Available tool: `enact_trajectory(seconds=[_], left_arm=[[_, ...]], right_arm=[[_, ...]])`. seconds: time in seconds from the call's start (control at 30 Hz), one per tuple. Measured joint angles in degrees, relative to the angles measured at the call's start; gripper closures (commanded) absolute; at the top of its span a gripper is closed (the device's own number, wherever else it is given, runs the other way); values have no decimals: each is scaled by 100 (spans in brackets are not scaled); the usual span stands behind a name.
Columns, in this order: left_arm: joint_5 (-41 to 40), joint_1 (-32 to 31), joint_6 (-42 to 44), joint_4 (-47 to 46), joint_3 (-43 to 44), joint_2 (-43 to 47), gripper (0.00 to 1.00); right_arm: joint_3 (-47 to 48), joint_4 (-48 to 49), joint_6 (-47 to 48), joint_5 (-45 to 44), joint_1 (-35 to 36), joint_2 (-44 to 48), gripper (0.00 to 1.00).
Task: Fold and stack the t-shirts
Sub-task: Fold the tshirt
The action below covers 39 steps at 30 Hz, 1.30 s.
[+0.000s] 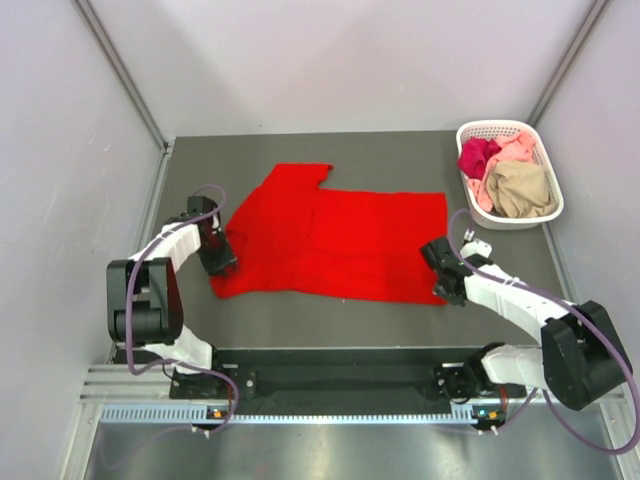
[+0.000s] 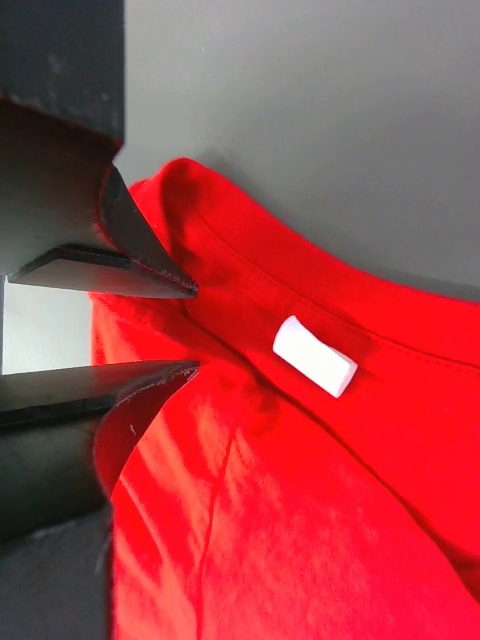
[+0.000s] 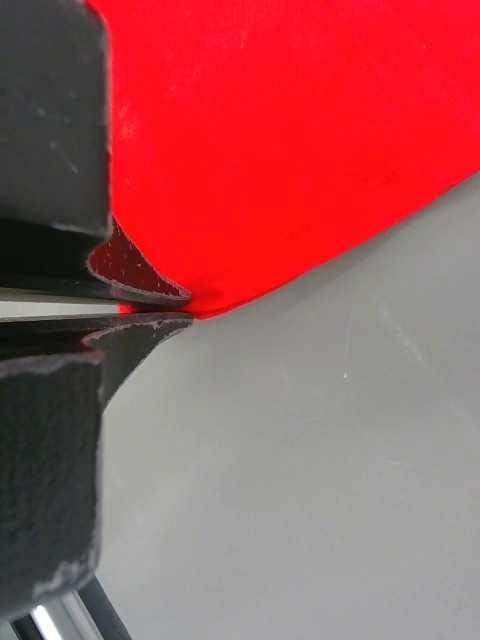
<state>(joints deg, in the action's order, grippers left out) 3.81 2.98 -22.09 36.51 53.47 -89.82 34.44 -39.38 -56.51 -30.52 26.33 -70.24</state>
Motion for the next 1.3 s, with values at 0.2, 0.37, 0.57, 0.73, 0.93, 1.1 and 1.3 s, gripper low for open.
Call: enact_trajectory(seconds=[0.2, 0.37, 0.57, 0.73, 0.93, 1.1, 1.3], left_arm=[[-7, -59, -7, 31, 92, -304, 81], [136, -90, 70, 33, 352, -372, 100], [144, -129, 83, 24, 905, -407, 100], [107, -136, 127, 7, 1342, -831, 97], [173, -210, 192, 63, 1473, -1172, 82], [-98, -247, 210, 433, 1928, -1180, 67], [-1399, -249, -42, 911, 2236, -892, 62]], right_arm=[[-4, 0, 0, 9, 0, 72, 100], [-39, 9, 0, 15, 0, 92, 100], [-125, 24, -2, 13, -15, 94, 100], [-146, 0, -7, 11, -70, 116, 100], [-146, -50, 0, 13, -74, 197, 100], [-74, -232, 46, 105, -83, 273, 87], [317, -352, 400, 590, -70, 896, 67]])
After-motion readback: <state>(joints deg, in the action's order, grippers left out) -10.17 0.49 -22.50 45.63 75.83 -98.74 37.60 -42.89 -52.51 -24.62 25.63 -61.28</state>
